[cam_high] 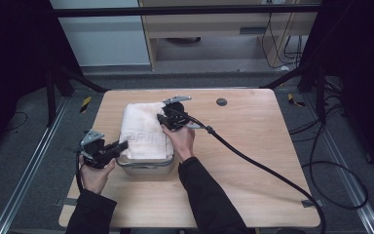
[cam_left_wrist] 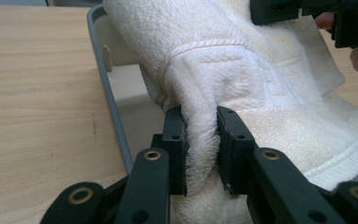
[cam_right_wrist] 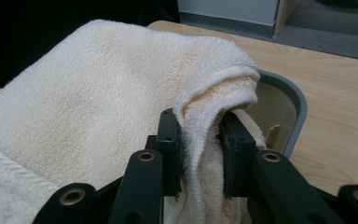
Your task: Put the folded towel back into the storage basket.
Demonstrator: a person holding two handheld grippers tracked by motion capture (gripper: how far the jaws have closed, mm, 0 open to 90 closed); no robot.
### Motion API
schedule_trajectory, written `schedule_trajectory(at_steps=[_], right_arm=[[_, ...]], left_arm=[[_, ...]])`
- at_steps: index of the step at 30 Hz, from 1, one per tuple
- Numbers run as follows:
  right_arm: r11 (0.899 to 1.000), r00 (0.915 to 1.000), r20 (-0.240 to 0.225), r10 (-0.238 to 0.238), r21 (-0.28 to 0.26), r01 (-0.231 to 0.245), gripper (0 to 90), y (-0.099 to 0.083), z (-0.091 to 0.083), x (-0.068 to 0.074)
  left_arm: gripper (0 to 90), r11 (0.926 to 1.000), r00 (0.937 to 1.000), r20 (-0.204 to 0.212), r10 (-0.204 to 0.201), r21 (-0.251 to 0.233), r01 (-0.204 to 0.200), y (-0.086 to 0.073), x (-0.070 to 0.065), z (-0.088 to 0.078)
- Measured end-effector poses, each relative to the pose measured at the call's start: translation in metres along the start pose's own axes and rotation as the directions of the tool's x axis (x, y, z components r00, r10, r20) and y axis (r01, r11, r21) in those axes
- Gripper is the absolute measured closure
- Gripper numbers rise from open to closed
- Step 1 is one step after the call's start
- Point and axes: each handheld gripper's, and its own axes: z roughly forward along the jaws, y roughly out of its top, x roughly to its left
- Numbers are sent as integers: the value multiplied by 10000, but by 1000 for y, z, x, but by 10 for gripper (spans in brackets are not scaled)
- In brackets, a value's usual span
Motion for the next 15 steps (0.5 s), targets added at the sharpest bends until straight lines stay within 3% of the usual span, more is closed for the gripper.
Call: schedule_trajectory(at_steps=[15], right_arm=[[9993, 9996, 264, -109, 360, 99, 722, -19, 21, -5]], left_arm=[[740, 9968, 9983, -517, 268, 767, -228, -13, 3, 22]])
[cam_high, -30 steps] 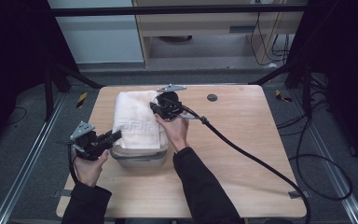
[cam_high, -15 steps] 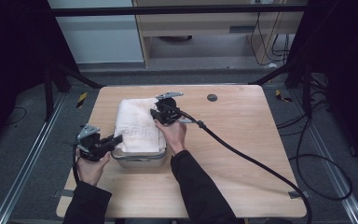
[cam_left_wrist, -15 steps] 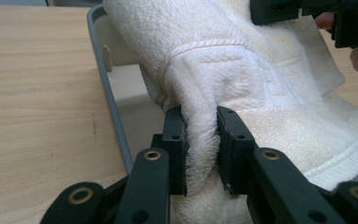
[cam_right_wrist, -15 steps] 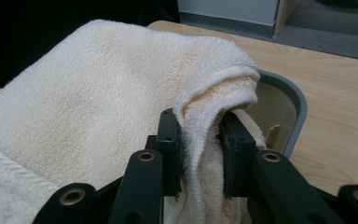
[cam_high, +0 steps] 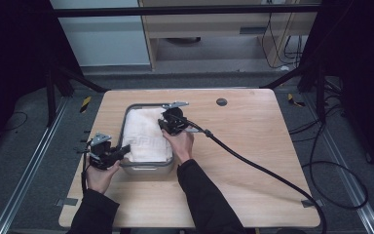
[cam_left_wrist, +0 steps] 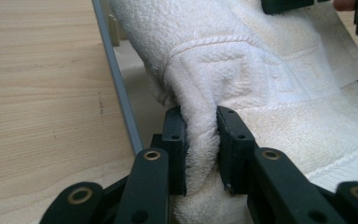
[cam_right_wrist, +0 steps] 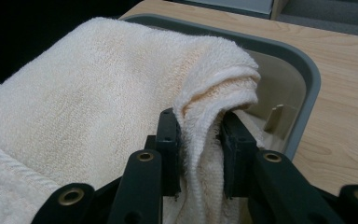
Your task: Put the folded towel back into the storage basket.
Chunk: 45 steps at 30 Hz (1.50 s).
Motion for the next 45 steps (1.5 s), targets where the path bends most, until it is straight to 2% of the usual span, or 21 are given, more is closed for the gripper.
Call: schedule_trajectory(at_steps=[5, 11, 14, 17, 20, 25, 28, 31, 36, 40, 45], right_arm=[[9996, 9997, 125, -224, 165, 222, 702, -3, 3, 0], [9951, 9955, 353, -875, 493, 857, 617, -6, 6, -2], [9926, 9919, 421, -1195, 291, 1183, 566, -6, 2, -2], [9929, 9924, 329, -1186, -41, 1188, 541, -5, -5, -4], [9930, 9932, 287, -1126, -320, 1135, 523, -3, -13, -8], [9912, 9937, 331, -1066, -754, 1088, 474, -1, -32, -15], [9900, 9949, 229, -982, -995, 1000, 395, -2, -48, -22], [9896, 9952, 168, -965, -1057, 978, 326, -7, -62, -28], [9838, 9938, 238, -1091, -1405, 1113, 261, -18, -93, -45], [9809, 9955, 122, -942, -1697, 949, 233, -27, -121, -61], [9777, 9963, 201, -837, -1914, 860, 211, -39, -149, -78]], left_arm=[[727, 10000, 9999, -140, -15, 97, 17, -1, -1, 2], [658, 9998, 9996, -292, 55, 200, -49, 0, -5, 3], [612, 9997, 9988, -435, 202, 166, -195, 1, -8, 2], [578, 9997, 9984, -520, 222, -95, -227, 3, -10, -3], [556, 9985, 9991, -394, 148, -512, -169, 6, -10, -10], [519, 9942, 9991, -387, 192, -1052, -231, 10, -11, -21], [483, 9905, 9990, -327, 304, -1332, -345, 12, -11, -27], [444, 9866, 9980, -480, 406, -1563, -476, 13, -10, -32], [371, 9842, 9977, -561, 369, -1712, -460, 12, -6, -38], [350, 9840, 9980, -523, 354, -1727, -440, 8, -2, -44], [322, 9847, 9978, -501, 424, -1666, -502, 4, 0, -46]])
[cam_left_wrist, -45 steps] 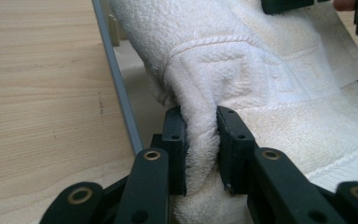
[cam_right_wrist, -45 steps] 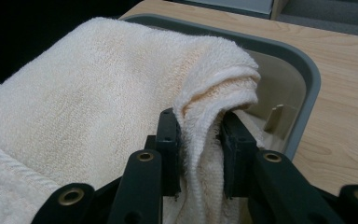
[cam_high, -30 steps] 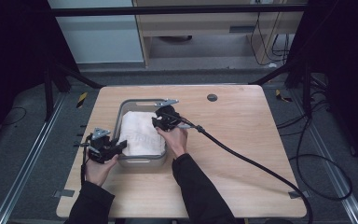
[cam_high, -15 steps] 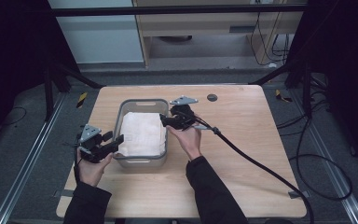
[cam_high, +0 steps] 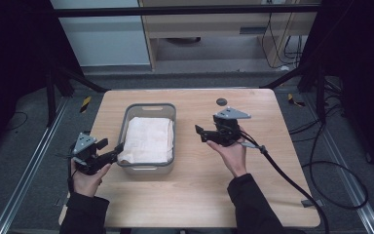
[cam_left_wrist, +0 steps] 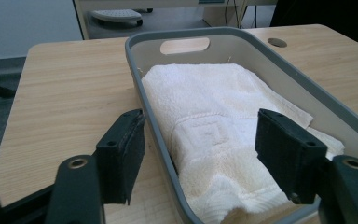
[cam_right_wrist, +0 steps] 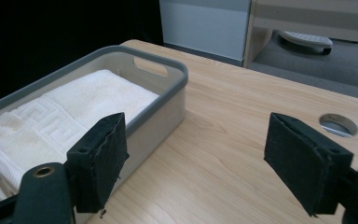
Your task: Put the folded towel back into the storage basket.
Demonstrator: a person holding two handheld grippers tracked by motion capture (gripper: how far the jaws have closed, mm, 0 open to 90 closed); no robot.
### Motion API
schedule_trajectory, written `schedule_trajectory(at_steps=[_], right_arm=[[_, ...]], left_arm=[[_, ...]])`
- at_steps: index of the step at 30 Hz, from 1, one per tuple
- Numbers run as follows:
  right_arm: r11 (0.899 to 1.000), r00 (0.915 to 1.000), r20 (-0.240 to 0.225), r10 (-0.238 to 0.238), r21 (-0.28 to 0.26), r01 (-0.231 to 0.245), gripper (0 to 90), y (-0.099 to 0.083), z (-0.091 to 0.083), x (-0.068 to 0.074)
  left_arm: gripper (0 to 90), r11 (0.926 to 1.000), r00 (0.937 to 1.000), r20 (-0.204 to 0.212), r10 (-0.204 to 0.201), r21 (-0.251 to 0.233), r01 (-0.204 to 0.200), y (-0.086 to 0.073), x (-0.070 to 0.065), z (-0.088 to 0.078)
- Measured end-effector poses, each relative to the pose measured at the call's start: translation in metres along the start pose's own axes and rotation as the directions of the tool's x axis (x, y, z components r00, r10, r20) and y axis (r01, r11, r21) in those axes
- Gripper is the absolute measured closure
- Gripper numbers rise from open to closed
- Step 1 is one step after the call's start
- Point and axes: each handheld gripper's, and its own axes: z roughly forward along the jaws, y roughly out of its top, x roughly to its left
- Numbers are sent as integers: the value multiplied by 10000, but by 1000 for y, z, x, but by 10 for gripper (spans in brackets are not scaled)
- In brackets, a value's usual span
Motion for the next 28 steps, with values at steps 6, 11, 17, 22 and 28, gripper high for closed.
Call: schedule_trajectory(at_steps=[6, 11, 17, 22, 28], right_arm=[[9999, 9998, 168, 131, -95, -129, 185, -19, -32, -20], [9998, 9995, 263, 165, -116, -162, 168, -41, -56, -36], [9991, 9979, 525, 389, 153, -397, 166, -70, -75, -53], [9982, 9952, 874, 442, 363, -475, 165, -91, -87, -66], [9970, 9907, 1239, 561, 453, -621, 166, -112, -102, -78]], left_arm=[[302, 9997, 9998, -99, 183, 179, -182, -6, 1, -2], [296, 9996, 9998, -133, 144, 237, -141, -15, 4, -6], [296, 9994, 9997, -233, 98, 324, -91, -25, 10, -11], [297, 9990, 9992, -353, 174, 421, -159, -34, 14, -15], [294, 9976, 9987, -374, 332, 614, -309, -46, 19, -16]])
